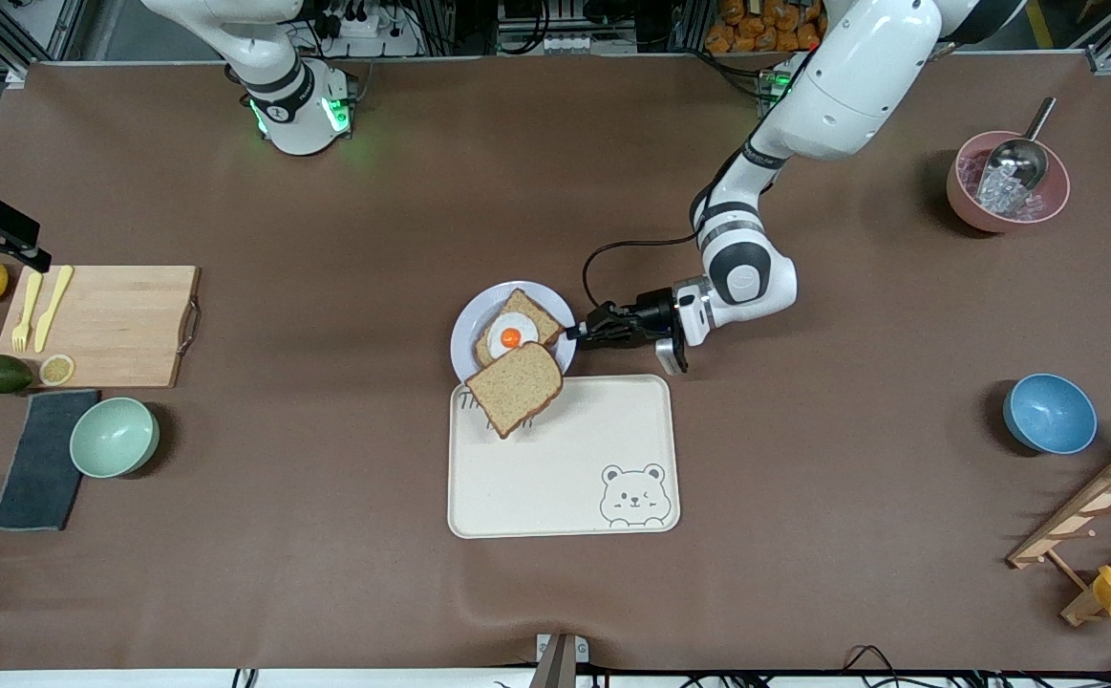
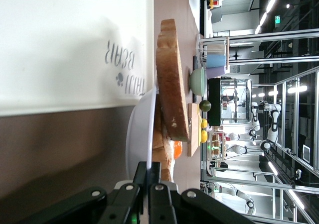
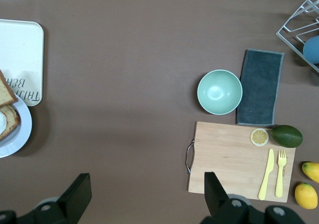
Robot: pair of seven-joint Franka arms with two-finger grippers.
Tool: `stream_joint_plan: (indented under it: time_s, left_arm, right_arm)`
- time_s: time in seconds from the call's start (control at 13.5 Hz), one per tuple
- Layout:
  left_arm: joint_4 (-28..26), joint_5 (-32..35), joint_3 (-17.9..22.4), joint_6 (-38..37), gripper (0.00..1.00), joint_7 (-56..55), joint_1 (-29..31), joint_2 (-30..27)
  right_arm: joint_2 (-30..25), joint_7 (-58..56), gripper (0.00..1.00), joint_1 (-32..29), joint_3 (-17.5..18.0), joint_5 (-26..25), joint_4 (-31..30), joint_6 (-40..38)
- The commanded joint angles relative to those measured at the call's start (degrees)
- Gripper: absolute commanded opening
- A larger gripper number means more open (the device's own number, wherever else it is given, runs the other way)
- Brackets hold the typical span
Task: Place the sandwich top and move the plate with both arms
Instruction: 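Slide the plate onto the white tray with the left gripper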
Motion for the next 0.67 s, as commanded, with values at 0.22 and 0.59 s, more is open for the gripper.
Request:
stream_joint_plan:
  time_s: [0.22, 0.59]
  left_arm:
    - [0.00, -1.39, -0.71, -1.13, 0.00, 1.44, 1.74, -3.53]
    - [1.67, -0.87, -0.63, -2.36, 0.00, 1.52, 3.93, -3.53]
  right_arm:
    - [-0.37, 0.42, 1.00, -0.88, 1.01, -0.67, 0.45, -0.42]
    - [-0.19, 0.59, 1.00, 0.53, 1.01, -0.58, 0.37, -0.60]
